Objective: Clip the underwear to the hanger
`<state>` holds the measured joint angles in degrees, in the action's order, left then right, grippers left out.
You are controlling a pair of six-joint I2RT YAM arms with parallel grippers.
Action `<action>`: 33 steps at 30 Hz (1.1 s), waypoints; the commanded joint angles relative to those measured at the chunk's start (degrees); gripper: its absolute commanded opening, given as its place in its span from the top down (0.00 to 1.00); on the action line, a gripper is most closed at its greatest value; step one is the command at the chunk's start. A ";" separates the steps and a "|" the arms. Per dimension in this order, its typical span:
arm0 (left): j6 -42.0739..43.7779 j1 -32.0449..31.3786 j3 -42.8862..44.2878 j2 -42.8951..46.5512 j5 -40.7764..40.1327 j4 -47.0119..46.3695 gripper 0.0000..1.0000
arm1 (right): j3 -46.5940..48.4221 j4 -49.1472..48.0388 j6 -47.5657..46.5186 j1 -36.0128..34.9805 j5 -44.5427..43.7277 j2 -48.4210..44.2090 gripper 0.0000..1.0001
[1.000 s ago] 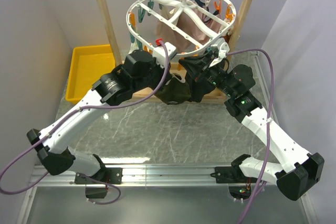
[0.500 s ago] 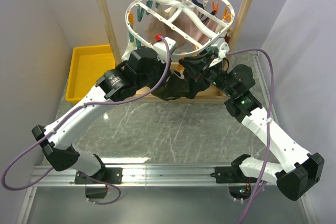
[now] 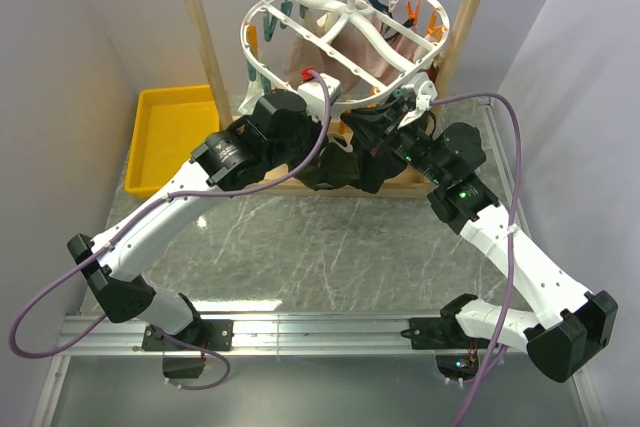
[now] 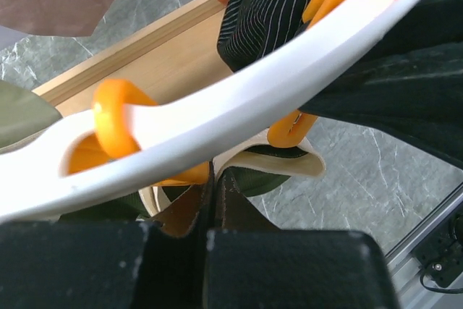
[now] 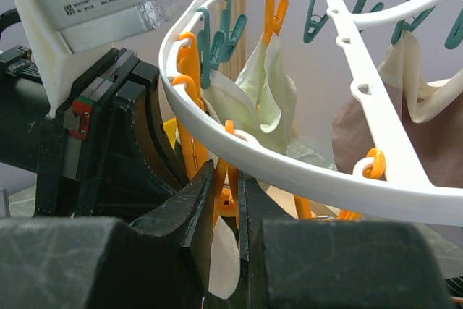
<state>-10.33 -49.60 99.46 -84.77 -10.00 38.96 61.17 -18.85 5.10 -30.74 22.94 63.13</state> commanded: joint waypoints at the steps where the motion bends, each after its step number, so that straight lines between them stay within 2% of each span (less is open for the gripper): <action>1: -0.13 -0.23 2.67 -0.48 -0.81 -0.38 1.00 | -0.08 -1.36 1.05 -0.64 1.85 -0.64 1.00; 7: 0.13 -0.32 3.19 0.13 -0.99 -1.95 1.00 | -0.26 -0.84 0.17 -0.64 2.20 -0.64 1.00; 14: 1.45 -0.32 8.37 -1.18 -2.31 -1.96 1.00 | -0.17 -0.22 -0.09 -0.72 2.55 -0.38 1.00; 19: 1.89 -0.23 7.94 0.13 -1.43 -2.31 1.00 | -0.52 -0.22 -0.71 -0.72 1.59 -0.73 1.00; 23: 1.98 -0.23 6.46 1.36 0.33 -2.75 1.00 | -0.61 -0.66 -0.71 -0.81 0.44 -0.73 1.00; 30: 1.89 -0.23 3.99 4.53 7.97 -3.45 1.00 | -1.31 -1.71 -2.38 -1.16 -3.68 -1.26 1.00; 33: 1.10 -0.23 4.51 4.53 7.63 -3.37 1.00 | -1.75 -2.24 -2.73 -1.25 -4.22 -1.52 1.00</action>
<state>-8.45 -49.69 103.20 -82.61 -4.71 38.54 60.27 -19.44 3.84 -31.35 19.97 63.07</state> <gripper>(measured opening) 0.022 0.191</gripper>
